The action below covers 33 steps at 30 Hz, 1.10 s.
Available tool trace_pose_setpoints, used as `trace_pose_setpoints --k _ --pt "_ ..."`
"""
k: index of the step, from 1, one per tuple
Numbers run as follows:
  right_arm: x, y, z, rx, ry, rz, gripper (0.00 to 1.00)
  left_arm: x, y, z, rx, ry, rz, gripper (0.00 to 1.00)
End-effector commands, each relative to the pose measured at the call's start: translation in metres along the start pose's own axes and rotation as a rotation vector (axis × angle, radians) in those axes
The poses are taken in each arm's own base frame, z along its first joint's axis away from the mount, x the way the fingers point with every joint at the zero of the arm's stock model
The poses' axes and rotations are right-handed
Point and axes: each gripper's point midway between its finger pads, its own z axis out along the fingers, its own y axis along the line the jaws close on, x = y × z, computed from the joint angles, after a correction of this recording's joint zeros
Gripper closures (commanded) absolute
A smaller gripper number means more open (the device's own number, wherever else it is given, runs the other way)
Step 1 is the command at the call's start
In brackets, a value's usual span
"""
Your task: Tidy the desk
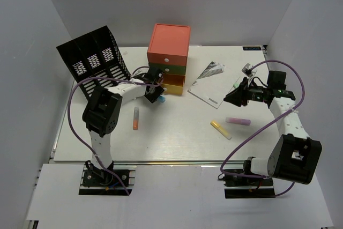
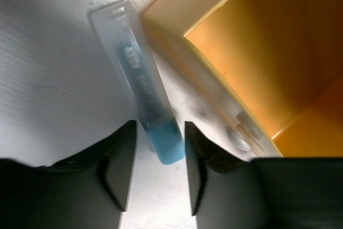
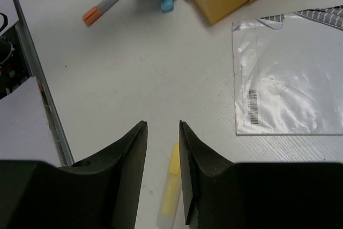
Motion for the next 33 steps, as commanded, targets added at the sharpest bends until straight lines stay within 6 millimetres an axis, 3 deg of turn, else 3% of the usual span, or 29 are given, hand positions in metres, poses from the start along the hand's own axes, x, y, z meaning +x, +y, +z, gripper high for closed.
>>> trace_pose_setpoints --k 1,10,15,26,33 --pt "-0.011 0.004 -0.004 -0.005 -0.020 -0.036 0.64 -0.008 -0.009 -0.010 0.005 -0.036 -0.008 0.48" --pt "-0.011 0.005 -0.005 -0.006 -0.024 -0.038 0.64 0.005 0.003 0.002 -0.073 -0.001 0.003 0.42" --pt "-0.012 0.005 -0.006 -0.005 -0.028 -0.037 0.64 0.014 0.021 0.002 -0.122 0.008 0.025 0.42" --pt "-0.013 0.006 -0.009 -0.006 -0.035 -0.034 0.64 0.031 0.062 -0.010 -0.188 0.035 0.082 0.45" --pt "-0.015 0.007 -0.010 -0.006 -0.042 -0.034 0.64 0.031 0.076 -0.016 -0.206 0.035 0.126 0.47"
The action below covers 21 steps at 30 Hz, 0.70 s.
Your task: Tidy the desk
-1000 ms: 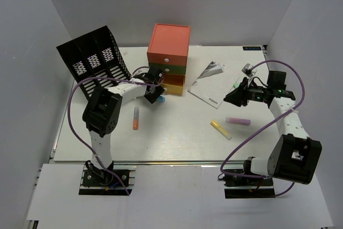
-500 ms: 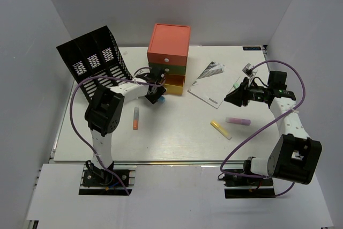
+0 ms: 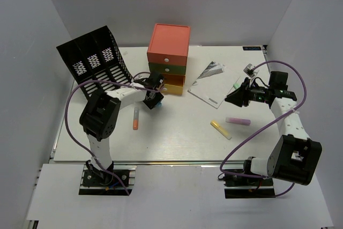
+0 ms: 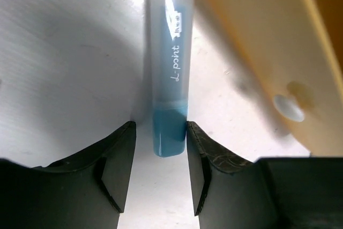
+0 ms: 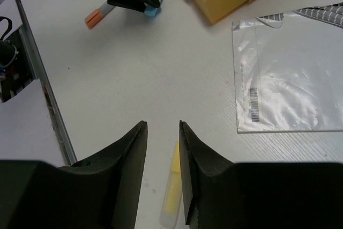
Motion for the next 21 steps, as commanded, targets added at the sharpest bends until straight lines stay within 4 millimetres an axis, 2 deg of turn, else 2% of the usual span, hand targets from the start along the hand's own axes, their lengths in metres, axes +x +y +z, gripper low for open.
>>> trace_pose_setpoints --k 1,4,7,8,13,14,16,17,19,21 --pt "-0.015 0.006 -0.006 -0.009 -0.034 -0.050 0.64 0.013 0.049 0.000 -0.134 0.027 0.084 0.48" --pt "-0.015 0.007 -0.006 -0.012 -0.036 -0.052 0.64 0.007 0.051 -0.002 -0.138 0.001 0.125 0.51" --pt "-0.015 0.006 -0.006 -0.011 -0.037 -0.048 0.64 -0.003 0.056 0.006 -0.170 -0.016 0.151 0.56" --pt "-0.015 0.007 -0.005 -0.016 -0.035 -0.049 0.64 -0.003 0.055 0.009 -0.178 -0.016 0.163 0.61" --pt "-0.015 0.007 -0.007 -0.014 -0.040 -0.049 0.64 -0.004 0.058 0.015 -0.197 -0.022 0.205 0.74" --pt "-0.015 0.007 -0.007 -0.012 -0.041 -0.050 0.64 -0.004 0.058 0.016 -0.194 -0.019 0.210 0.80" --pt "-0.016 0.006 -0.007 -0.012 -0.042 -0.050 0.64 0.001 0.053 0.013 -0.164 -0.009 0.251 0.87" --pt "-0.016 0.007 -0.007 -0.012 -0.042 -0.050 0.64 0.000 0.051 0.010 -0.145 -0.005 0.288 1.00" --pt "-0.016 0.006 -0.007 -0.011 -0.043 -0.049 0.63 0.009 0.036 -0.002 -0.056 0.015 0.319 1.00" --pt "-0.016 0.007 -0.007 -0.014 -0.044 -0.048 0.64 0.009 0.029 -0.013 0.012 0.020 0.339 1.00"
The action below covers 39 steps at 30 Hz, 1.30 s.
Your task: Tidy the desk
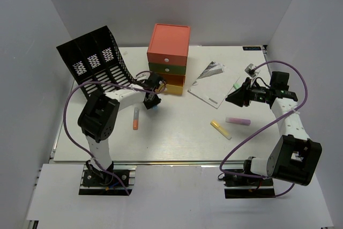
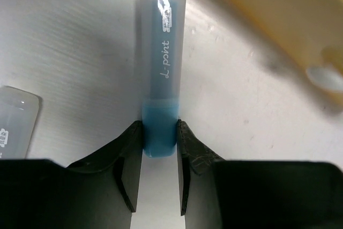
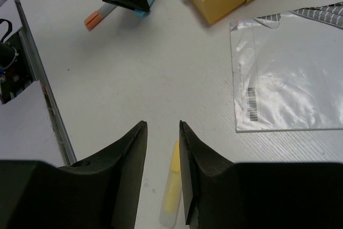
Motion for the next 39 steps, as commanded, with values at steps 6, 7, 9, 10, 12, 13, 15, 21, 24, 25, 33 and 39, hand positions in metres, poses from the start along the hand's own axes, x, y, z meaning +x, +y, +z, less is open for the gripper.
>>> trace_pose_setpoints --k 6,7,9,10,12,13,15,21,24,25,33,39 --pt "-0.013 0.006 -0.004 -0.015 -0.030 -0.047 0.63 0.005 -0.020 -0.066 0.229 0.024 0.082 1.00" --pt "-0.013 0.006 -0.004 -0.016 -0.031 -0.047 0.63 0.000 -0.029 -0.080 0.269 0.009 0.072 1.00" --pt "-0.013 0.006 -0.004 -0.012 -0.029 -0.049 0.63 -0.003 -0.035 -0.093 0.307 0.011 0.046 1.00" --pt "-0.013 0.005 -0.004 -0.011 -0.029 -0.047 0.64 -0.007 -0.042 -0.100 0.334 0.006 0.033 1.00" --pt "-0.013 0.005 -0.005 -0.008 -0.030 -0.046 0.64 -0.012 -0.052 -0.113 0.383 0.009 -0.003 1.00" --pt "-0.013 0.006 -0.005 -0.012 -0.030 -0.048 0.64 -0.015 -0.057 -0.118 0.401 0.009 -0.018 1.00" --pt "-0.013 0.004 -0.005 -0.006 -0.031 -0.045 0.64 -0.025 -0.071 -0.128 0.446 -0.002 -0.079 1.00" --pt "-0.013 0.004 -0.006 -0.004 -0.032 -0.045 0.63 -0.057 -0.111 -0.130 0.563 -0.026 -0.337 1.00" --pt "-0.014 0.003 -0.008 0.002 -0.037 -0.044 0.64 -0.069 -0.132 -0.130 0.613 -0.016 -0.462 1.00" --pt "-0.015 0.004 -0.009 0.000 -0.040 -0.046 0.64 -0.067 -0.135 -0.122 0.607 0.000 -0.491 1.00" --pt "-0.018 0.004 -0.015 0.006 -0.061 -0.042 0.63 -0.083 -0.166 -0.108 0.638 0.015 -0.628 0.91" --pt "-0.018 0.004 -0.018 0.007 -0.070 -0.033 0.63 -0.090 -0.173 -0.104 0.620 0.002 -0.630 0.53"
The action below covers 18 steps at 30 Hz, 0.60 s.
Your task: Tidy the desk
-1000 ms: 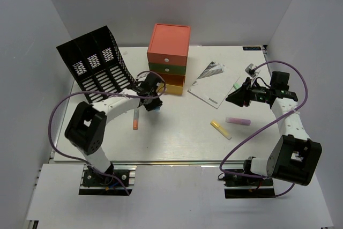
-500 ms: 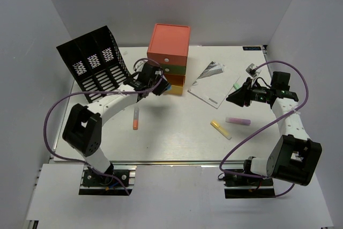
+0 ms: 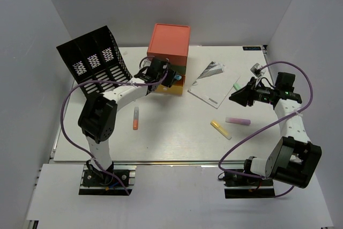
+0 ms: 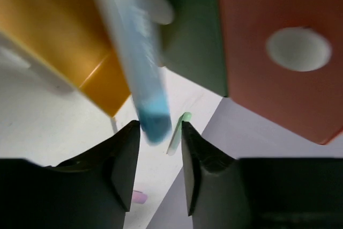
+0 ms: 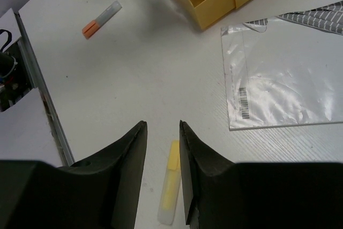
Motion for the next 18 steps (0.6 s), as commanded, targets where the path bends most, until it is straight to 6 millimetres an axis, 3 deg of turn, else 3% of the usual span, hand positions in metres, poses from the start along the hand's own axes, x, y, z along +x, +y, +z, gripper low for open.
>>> trace_pose_setpoints --k 1,9,10,11,13,14,15,16,17,18 --pt "-0.012 0.008 -0.005 -0.021 -0.030 -0.035 0.63 -0.010 -0.035 -0.010 0.078 -0.030 -0.030 0.51" --pt "-0.011 0.006 -0.005 -0.021 -0.031 -0.022 0.63 -0.001 -0.028 -0.018 0.099 0.019 -0.020 0.49" --pt "-0.010 0.007 -0.004 -0.025 -0.028 -0.022 0.63 0.000 -0.034 -0.021 0.135 0.028 -0.017 0.51" --pt "-0.009 0.006 -0.004 -0.027 -0.026 -0.019 0.62 0.003 -0.026 -0.023 0.132 0.043 -0.003 0.54" --pt "-0.008 0.008 -0.005 -0.031 -0.016 -0.036 0.62 0.009 -0.040 -0.042 0.224 0.081 0.067 0.62" --pt "-0.007 0.009 -0.003 -0.039 -0.005 -0.046 0.61 0.013 -0.031 -0.047 0.241 0.115 0.099 0.73" --pt "-0.002 0.008 -0.004 -0.031 0.018 -0.064 0.60 0.017 -0.039 -0.069 0.307 0.140 0.183 0.78" --pt "0.000 0.008 -0.003 -0.026 0.038 -0.074 0.59 0.019 -0.040 -0.079 0.344 0.146 0.229 0.81" --pt "0.002 0.007 -0.002 -0.021 0.069 -0.099 0.58 0.016 -0.017 -0.080 0.325 0.153 0.270 0.82" --pt "0.012 0.001 -0.004 0.014 0.125 -0.131 0.54 0.011 -0.023 -0.105 0.400 0.145 0.378 0.83"
